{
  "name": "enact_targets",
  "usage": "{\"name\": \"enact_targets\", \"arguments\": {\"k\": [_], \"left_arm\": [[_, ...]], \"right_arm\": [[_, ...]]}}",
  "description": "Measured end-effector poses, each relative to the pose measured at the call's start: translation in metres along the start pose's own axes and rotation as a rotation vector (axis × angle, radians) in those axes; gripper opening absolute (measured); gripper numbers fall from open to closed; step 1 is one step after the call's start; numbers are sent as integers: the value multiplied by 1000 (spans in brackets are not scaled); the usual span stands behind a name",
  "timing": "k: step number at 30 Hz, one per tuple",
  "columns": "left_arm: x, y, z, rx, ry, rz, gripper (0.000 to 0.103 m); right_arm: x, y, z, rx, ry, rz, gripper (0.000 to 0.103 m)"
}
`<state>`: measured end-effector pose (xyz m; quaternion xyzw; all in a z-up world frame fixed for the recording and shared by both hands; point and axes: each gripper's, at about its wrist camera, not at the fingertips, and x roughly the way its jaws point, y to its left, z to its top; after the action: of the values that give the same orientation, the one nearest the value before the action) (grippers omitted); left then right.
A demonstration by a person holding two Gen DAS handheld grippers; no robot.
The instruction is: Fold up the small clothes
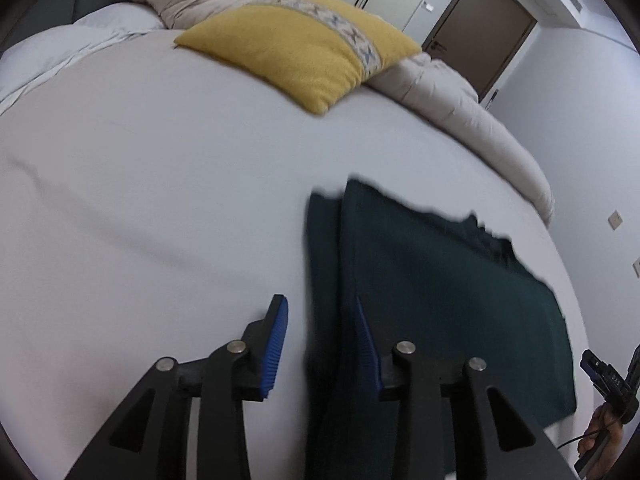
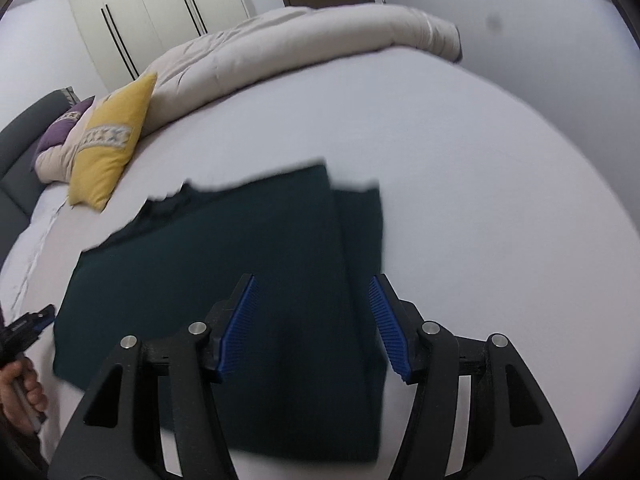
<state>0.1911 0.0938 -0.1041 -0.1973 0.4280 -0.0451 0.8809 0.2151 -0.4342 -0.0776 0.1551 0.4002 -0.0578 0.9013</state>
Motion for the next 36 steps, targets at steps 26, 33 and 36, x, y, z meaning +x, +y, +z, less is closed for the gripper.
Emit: {"name": "enact_targets", "arguments": {"k": [26,33,36], "left_arm": [[-14,-19,-53,221,94,47,7],[-12,-14,-53,205,94,32,7],[-22,-11,-51,179,84,2,8]], "right_arm": [[-18,-46,-73,118,80,-1,4],[2,-54,-69,127,105,52,7],[-10,-51,-67,141,111,27,17]]}}
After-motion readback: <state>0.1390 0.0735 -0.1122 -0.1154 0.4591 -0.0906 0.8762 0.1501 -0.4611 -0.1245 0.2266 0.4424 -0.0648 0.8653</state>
